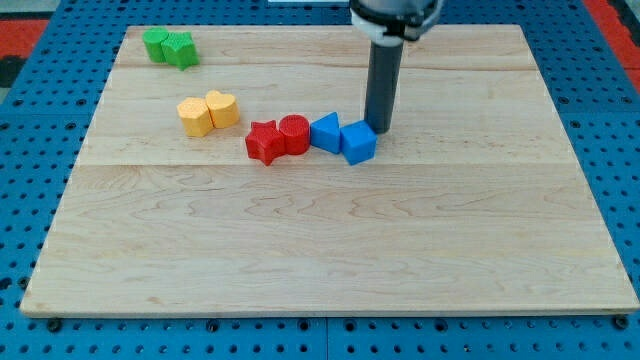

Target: Move the blue cube towards the bottom center of the board

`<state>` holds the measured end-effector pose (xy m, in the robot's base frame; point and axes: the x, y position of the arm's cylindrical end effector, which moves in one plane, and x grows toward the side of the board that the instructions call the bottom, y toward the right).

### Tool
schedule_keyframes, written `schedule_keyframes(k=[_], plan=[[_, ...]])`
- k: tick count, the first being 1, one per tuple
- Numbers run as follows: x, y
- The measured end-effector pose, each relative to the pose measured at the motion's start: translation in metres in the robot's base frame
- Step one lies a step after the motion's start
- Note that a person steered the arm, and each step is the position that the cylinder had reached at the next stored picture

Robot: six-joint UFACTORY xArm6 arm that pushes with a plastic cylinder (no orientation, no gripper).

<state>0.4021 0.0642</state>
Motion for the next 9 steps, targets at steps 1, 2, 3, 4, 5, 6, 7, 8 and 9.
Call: schedule_keyframes(k=[1,2,3,4,5,6,7,8,9], plan=[[0.017,0.0],[0.001,0.002],[-0.05,0.045],[-0.047,0.002],[0.03,-0.022],[0.072,-0.029],[0.13,-0.059],[0.141,-0.1],[0.106,-0.037]])
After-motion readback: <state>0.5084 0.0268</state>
